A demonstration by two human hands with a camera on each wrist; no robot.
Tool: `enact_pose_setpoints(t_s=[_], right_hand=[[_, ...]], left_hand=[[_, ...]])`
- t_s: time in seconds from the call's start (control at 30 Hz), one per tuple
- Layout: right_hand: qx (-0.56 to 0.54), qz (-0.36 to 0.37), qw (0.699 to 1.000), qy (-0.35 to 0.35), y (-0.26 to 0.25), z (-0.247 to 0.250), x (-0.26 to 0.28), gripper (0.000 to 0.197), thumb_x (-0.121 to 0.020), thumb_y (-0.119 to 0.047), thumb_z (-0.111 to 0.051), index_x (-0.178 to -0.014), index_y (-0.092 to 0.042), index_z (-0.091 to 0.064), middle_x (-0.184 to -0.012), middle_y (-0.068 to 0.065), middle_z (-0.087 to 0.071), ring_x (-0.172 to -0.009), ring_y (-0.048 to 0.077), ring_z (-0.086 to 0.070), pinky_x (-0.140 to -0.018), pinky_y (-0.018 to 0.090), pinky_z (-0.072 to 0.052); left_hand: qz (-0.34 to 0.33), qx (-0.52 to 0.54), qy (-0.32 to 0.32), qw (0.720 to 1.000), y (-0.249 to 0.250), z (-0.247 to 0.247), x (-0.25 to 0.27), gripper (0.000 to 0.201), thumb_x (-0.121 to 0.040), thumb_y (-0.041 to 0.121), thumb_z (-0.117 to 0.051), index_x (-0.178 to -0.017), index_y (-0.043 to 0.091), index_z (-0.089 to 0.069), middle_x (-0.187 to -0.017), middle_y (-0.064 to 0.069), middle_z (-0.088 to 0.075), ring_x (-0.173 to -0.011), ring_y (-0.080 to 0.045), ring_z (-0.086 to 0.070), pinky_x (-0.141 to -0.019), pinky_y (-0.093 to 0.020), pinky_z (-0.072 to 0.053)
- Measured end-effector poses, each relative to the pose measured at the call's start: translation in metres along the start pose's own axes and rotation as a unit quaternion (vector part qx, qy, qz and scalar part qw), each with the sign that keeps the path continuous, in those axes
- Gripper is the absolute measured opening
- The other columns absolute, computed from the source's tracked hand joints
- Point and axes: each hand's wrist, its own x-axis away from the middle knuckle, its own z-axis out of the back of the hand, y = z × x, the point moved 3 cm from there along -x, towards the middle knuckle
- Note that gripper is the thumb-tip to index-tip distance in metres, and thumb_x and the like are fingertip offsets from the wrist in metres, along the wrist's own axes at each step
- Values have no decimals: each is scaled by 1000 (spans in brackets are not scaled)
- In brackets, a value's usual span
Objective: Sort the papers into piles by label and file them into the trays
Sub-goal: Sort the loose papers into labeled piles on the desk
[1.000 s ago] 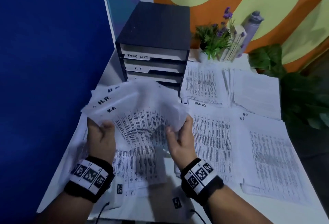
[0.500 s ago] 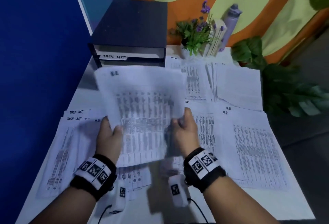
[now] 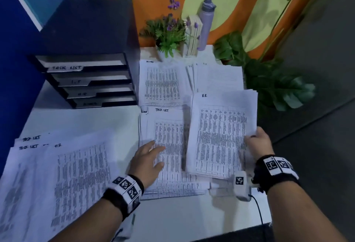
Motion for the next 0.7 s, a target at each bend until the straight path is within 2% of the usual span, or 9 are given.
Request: enact_pose_setpoints(t_s=[0.1,0.17,0.23,0.3,0.33,0.43,0.5,0.57,0.7], right_hand=[[34,-34,999,-2,24,19,-15,23,-85,3,-46,-96,-14,-58,-91,18,-65,-82,35,-64,-75,44,-56],[113,-31,993,10,28,26,-21,27,-85,0,-46,-107,-10,-56,-92,14,-62,-80,31,-60,-74,39,-52],[192,-16,981,21,30,26,-22,46,-84,-3,-50,-129,-12,-47,-110,14,-56,-95,33,-55,-81,39,-47],[292,22,955,45,29,17,-18,71,-81,-6,-59,-145,-17,-32,-136,15,-41,-119,38,-44,-95,48,-41],[336,52,939,48,28,9,-14,74,-80,-8,-61,-147,-20,-31,-142,13,-36,-124,38,-39,-98,51,-38],[400,146,904,-38,27,-29,1,63,-84,-25,-64,-142,-33,-39,-147,3,-35,-129,31,-36,-102,51,-35],[418,177,884,-114,33,-52,11,58,-86,-38,-61,-139,-42,-38,-149,-4,-31,-135,26,-30,-106,52,-32],[437,185,865,-164,39,-65,17,58,-87,-36,-59,-139,-46,-35,-152,-5,-26,-140,25,-22,-110,56,-28],[451,181,854,-187,40,-64,12,65,-84,-22,-56,-140,-45,-33,-154,-5,-21,-143,24,-16,-112,58,-25]], left_hand=[[4,-137,-70,988,13,-23,-2,58,-88,49,-58,-141,53,-33,-160,16,-4,-149,-18,0,-118,-57,-8],[23,-185,-112,976,19,-34,0,68,-84,57,-58,-142,57,-23,-159,18,9,-148,-18,14,-113,-63,2],[42,-219,-140,965,22,-42,3,77,-81,60,-60,-143,58,-16,-158,18,18,-146,-20,21,-111,-66,6],[60,-244,-149,956,22,-48,6,82,-80,60,-62,-145,57,-12,-158,16,22,-146,-22,23,-110,-67,5],[68,-249,-148,955,21,-50,8,83,-80,59,-62,-145,56,-11,-158,15,22,-146,-23,22,-110,-67,3],[87,-255,-138,953,16,-53,13,85,-80,61,-61,-146,55,-8,-158,14,24,-146,-25,22,-110,-68,-1],[97,-254,-134,953,14,-55,15,85,-80,62,-61,-145,56,-7,-157,14,25,-146,-25,22,-110,-68,-1],[98,-252,-135,953,12,-55,17,85,-80,61,-61,-145,56,-7,-157,14,25,-146,-25,23,-110,-68,-1],[92,-244,-139,956,15,-51,15,82,-81,60,-61,-145,55,-9,-159,13,21,-147,-25,19,-111,-66,-1]])
